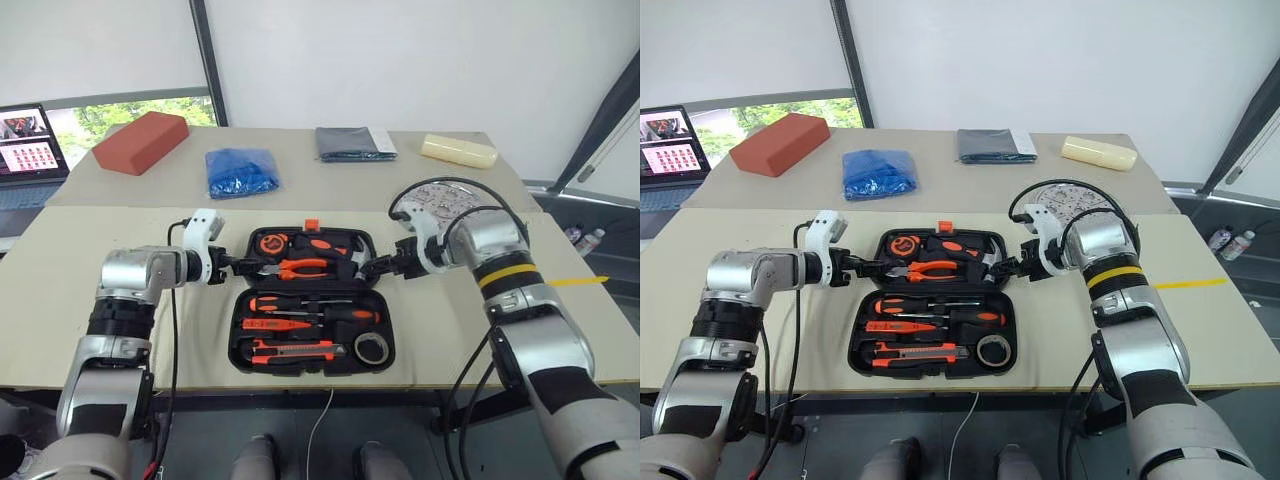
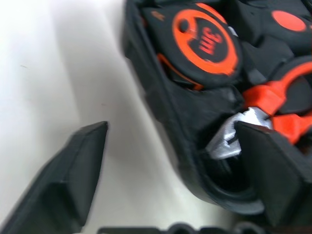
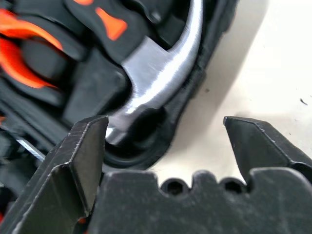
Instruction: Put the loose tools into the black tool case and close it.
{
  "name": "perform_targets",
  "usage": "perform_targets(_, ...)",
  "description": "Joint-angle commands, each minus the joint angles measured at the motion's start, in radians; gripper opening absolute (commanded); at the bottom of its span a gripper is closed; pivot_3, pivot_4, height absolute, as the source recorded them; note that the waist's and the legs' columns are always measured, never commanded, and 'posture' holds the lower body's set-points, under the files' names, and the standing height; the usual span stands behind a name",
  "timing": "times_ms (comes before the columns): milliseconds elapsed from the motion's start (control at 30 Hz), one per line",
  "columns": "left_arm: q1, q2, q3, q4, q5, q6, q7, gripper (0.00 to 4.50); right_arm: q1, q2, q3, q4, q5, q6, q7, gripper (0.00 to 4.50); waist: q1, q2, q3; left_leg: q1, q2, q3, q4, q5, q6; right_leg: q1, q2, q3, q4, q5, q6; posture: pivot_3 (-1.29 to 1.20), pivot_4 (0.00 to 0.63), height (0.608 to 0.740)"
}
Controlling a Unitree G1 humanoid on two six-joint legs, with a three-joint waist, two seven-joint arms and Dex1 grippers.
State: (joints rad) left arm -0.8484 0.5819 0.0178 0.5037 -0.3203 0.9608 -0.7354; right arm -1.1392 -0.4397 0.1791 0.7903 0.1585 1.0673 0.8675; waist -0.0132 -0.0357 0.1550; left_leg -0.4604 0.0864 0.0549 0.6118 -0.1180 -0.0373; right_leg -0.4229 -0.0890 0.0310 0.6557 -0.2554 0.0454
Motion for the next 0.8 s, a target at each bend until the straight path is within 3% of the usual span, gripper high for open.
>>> perform_targets(33, -0.042, -0.016, -0.002, 0.044, 0.018, -0.053, -0.004, 2.65, -0.047, 0.015, -0.026, 0.066, -0.022, -0.051, -0.049, 2.64, -0.001, 0.000, 0.000, 0.000, 0.000, 0.000, 0.000, 0.000, 0.000, 0.000, 0.000, 0.000, 0.000, 0.000, 0.000, 0.00, 0.150, 0.740)
perform_targets(200, -0.032, -0.041, 0.031, 0.058, 0.006, -0.077, 0.011, 0.86, -0.040, 0.014, -0.048, 0.073, -0.022, -0.049, -0.060, 0.93, -0.004, 0.000, 0.000, 0.001, 0.000, 0.000, 0.001, 0.000, 0.000, 0.000, 0.000, 0.000, 0.002, 0.000, 0.000, 0.00, 0.150, 0.740)
perform_targets(300, -0.013, -0.053, 0.063, 0.054, -0.012, -0.084, 0.019, 0.01, -0.019, 0.012, -0.081, 0.042, -0.011, -0.068, -0.073, 0.02, 0.000, 0.000, 0.000, 0.001, 0.000, -0.001, 0.002, 0.001, 0.000, 0.002, 0.000, 0.000, 0.003, 0.000, 0.000, 0.00, 0.150, 0.740)
perform_targets(433, 0.087, -0.117, 0.198, -0.061, -0.103, -0.351, -0.060, 0.01, 0.098, 0.020, -0.173, -0.138, 0.029, -0.373, -0.077, 0.02, -0.002, 0.000, 0.000, 0.001, -0.001, -0.001, 0.003, 0.002, 0.001, 0.002, 0.000, 0.000, 0.002, 0.001, 0.001, 0.00, 0.150, 0.740)
perform_targets(600, 0.223, -0.135, 0.238, -0.149, -0.060, -0.721, -0.098, 0.01, 0.295, -0.024, -0.175, -0.310, -0.010, -0.861, -0.013, 0.02, 0.002, 0.000, 0.001, -0.002, -0.001, -0.001, 0.002, 0.002, 0.000, 0.000, 0.000, 0.000, 0.001, 0.002, 0.001, 0.00, 0.150, 0.740)
perform_targets(667, 0.293, -0.127, 0.239, -0.164, -0.017, -0.926, -0.115, 0.01, 0.375, -0.056, -0.159, -0.327, -0.056, -1.096, -0.006, 0.02, 0.002, 0.000, 0.001, -0.003, -0.001, -0.001, 0.001, 0.002, 0.001, 0.000, -0.001, 0.000, -0.002, 0.002, 0.002, 0.00, 0.150, 0.740)
perform_targets(800, 0.447, -0.122, 0.245, -0.194, 0.009, -1.151, -0.148, 0.01, 0.494, -0.104, -0.130, -0.270, -0.149, -1.497, -0.035, 0.02, 0.002, 0.000, 0.001, -0.003, -0.002, 0.000, -0.003, 0.002, 0.001, 0.001, -0.001, 0.000, -0.008, 0.003, 0.003, 0.00, 0.150, 0.740)
